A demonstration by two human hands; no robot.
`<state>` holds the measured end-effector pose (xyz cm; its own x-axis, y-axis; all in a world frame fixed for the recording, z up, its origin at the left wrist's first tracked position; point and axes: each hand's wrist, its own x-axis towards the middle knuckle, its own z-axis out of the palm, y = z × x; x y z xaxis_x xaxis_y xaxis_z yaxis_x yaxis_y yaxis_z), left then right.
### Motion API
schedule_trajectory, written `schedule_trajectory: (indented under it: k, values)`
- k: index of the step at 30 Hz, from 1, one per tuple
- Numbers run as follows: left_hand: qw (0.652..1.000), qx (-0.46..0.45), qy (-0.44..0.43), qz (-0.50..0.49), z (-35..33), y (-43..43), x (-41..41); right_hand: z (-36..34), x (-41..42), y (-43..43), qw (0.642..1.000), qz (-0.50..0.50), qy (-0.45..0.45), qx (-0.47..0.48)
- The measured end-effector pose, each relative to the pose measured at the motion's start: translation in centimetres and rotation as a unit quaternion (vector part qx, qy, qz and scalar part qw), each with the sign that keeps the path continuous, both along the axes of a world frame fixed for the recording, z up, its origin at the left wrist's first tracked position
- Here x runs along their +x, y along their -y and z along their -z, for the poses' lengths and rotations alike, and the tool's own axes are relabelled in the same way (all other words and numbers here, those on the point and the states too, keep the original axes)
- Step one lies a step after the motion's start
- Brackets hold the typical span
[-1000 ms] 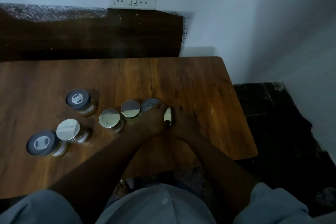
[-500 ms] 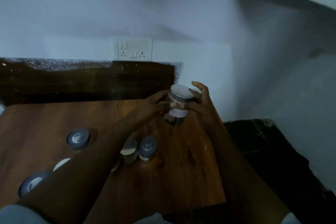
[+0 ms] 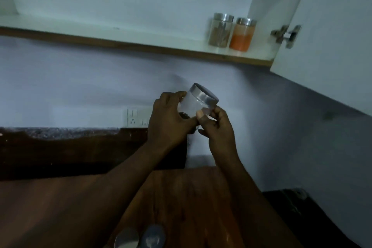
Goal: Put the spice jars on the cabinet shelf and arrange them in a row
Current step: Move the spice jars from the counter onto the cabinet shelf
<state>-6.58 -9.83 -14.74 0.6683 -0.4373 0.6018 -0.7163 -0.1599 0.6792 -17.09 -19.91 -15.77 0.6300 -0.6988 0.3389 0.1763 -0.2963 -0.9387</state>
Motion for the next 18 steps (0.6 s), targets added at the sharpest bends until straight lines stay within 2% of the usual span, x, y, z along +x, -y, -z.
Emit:
schedule_trajectory:
  k: [2,7,10,14,18]
  values:
    - [1.000,-0.008,0.027,-0.002,-3.0,0.8,0.8,-2.9,1.4,0.7,0.999,0.008,0.032,-0.016]
    - [0.986,-0.110,0.072,0.106,-10.8,2.1,2.2,-11.3,4.5,3.6,0.993,0.031,0.106,-0.052]
    - [0.986,-0.114,0.069,0.100,-14.5,3.4,4.4,-15.8,6.6,5.4,0.987,0.007,0.141,-0.073]
    - [0.994,-0.088,0.017,0.067,-19.4,6.6,9.3,-21.3,10.7,9.4,0.986,-0.031,0.108,-0.123]
    - [0.998,-0.051,0.012,0.037,-21.5,9.7,12.8,-23.4,15.7,13.5,0.993,-0.021,0.071,-0.090]
